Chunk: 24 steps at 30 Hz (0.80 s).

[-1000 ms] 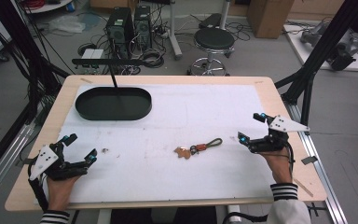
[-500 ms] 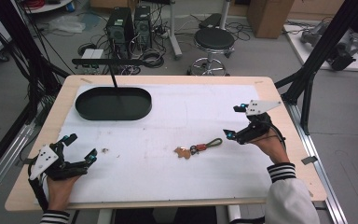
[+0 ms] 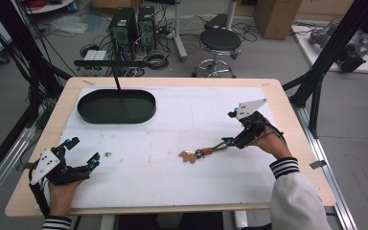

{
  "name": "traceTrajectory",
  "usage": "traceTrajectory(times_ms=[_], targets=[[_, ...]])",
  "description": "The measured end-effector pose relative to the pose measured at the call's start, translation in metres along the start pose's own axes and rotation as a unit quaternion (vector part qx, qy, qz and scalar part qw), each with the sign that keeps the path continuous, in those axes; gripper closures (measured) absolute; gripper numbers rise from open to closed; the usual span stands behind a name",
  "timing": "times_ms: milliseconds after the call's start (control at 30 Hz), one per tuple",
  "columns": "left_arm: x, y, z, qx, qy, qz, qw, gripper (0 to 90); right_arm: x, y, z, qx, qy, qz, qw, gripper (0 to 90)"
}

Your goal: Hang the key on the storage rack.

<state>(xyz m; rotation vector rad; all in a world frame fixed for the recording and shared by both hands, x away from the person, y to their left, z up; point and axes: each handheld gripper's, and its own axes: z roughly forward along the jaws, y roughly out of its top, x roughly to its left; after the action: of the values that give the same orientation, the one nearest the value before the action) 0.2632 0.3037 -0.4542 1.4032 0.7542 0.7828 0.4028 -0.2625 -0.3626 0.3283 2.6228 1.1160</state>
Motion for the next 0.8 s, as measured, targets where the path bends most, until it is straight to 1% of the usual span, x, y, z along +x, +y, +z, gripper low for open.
traceTrajectory(times_ms=[67,133,200,433,500,567,633,667,700,733,767,800], targets=[[0.000,0.000,0.000,0.000,0.000,0.000,1.0000,5.0,0.000,0.002,0.004,0.008,0.011,-0.009,0.9999,0.5],[0.000,0.000,0.000,0.000,0.000,0.000,1.0000,5.0,0.000,0.004,0.009,0.023,0.019,-0.016,0.9994,0.6],[0.000,0.000,0.000,0.000,0.000,0.000,1.0000,4.9,0.000,0.004,0.013,0.028,0.025,-0.023,0.9990,0.6],[0.000,0.000,0.000,-0.001,0.000,0.000,1.0000,4.9,-0.001,0.002,0.025,0.062,0.047,-0.032,0.9965,0.6],[0.000,0.000,0.000,0.000,0.000,0.001,1.0000,4.9,-0.001,0.002,0.030,0.082,0.053,-0.039,0.9944,0.6],[0.000,0.000,0.000,0.000,0.000,0.000,1.0000,4.9,0.000,0.004,0.034,0.100,0.058,-0.051,0.9920,0.6],[0.000,0.000,0.000,0.001,0.000,0.001,1.0000,4.9,0.000,0.008,0.040,0.116,0.066,-0.066,0.9888,0.8],[0.000,0.000,0.000,0.001,0.000,0.001,1.0000,4.9,0.000,0.010,0.042,0.126,0.070,-0.070,0.9871,3.1],[0.000,0.000,0.000,0.001,0.000,0.001,1.0000,4.9,0.000,0.010,0.042,0.126,0.070,-0.070,0.9871,3.1],[0.000,0.000,0.000,0.001,0.001,0.002,1.0000,4.9,0.000,0.012,0.047,0.127,0.086,-0.079,0.9850,4.7],[0.000,0.000,0.000,0.000,0.000,0.002,1.0000,4.9,0.000,0.012,0.049,0.126,0.089,-0.076,0.9851,4.8],[0.000,0.000,0.000,0.000,0.000,0.001,1.0000,4.9,0.000,0.011,0.051,0.131,0.090,-0.077,0.9843,4.7]])
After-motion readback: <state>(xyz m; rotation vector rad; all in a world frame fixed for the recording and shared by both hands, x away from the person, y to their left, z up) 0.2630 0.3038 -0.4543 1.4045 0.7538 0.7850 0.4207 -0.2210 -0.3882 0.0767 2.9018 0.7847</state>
